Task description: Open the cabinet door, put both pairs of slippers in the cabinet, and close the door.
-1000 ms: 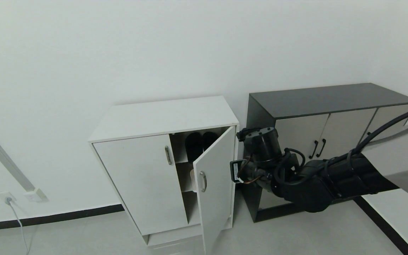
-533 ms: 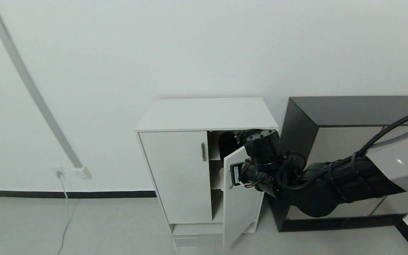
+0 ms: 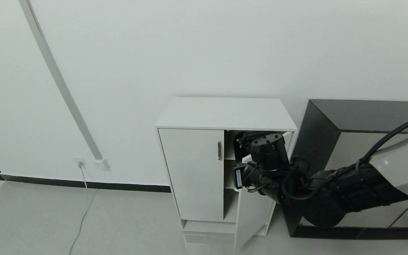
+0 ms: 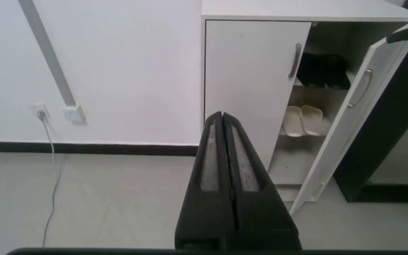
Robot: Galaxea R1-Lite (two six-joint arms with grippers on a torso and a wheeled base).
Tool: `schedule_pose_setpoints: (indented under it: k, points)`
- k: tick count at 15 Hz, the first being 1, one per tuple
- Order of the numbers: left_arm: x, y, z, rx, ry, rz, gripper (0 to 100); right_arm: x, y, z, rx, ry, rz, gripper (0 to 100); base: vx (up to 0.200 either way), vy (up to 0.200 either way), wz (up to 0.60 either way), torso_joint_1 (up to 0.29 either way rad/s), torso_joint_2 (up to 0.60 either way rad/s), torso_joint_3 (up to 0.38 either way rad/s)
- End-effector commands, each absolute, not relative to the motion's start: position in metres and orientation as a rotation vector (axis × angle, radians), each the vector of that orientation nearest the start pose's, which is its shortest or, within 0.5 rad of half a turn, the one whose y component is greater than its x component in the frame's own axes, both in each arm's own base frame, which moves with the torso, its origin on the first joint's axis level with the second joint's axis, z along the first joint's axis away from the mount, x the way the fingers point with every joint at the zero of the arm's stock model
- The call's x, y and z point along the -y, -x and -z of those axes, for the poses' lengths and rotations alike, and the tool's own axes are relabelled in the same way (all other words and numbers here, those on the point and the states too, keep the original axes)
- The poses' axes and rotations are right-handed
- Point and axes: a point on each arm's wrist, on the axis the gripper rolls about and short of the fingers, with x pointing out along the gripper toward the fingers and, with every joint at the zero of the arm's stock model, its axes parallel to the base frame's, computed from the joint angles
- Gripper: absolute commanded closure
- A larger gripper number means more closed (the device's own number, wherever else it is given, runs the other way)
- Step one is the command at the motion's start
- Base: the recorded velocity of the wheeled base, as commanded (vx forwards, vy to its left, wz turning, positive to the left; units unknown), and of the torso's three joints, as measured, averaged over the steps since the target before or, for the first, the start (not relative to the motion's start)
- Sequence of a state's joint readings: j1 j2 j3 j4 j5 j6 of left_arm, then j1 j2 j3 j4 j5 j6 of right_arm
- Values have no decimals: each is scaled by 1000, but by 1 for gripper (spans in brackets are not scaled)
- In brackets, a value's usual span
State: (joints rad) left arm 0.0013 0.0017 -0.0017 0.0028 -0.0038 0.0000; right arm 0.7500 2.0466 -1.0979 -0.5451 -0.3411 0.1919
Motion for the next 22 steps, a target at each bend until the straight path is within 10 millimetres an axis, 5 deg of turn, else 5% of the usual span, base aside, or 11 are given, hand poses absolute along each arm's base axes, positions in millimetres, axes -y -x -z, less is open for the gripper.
schedule_pose_setpoints:
  k: [1,10,18,22]
  points:
    - [0,23,-76,-3,0,3,100,-252,-285,-131,-395,30,-359,100,0,0,0,0,0,0]
    - [0,23,-76,-3,-2,3,100,-205,-247,-103,-533,107,-301,100,133,0,0,-2,1,1]
    - [0,23,-76,-3,2,0,100,-213,-258,-89,-502,89,-305,100,25,0,0,0,1,1]
    - [0,23,-76,-3,2,0,100,-223,-279,-72,-493,80,-290,100,0,0,0,0,0,0]
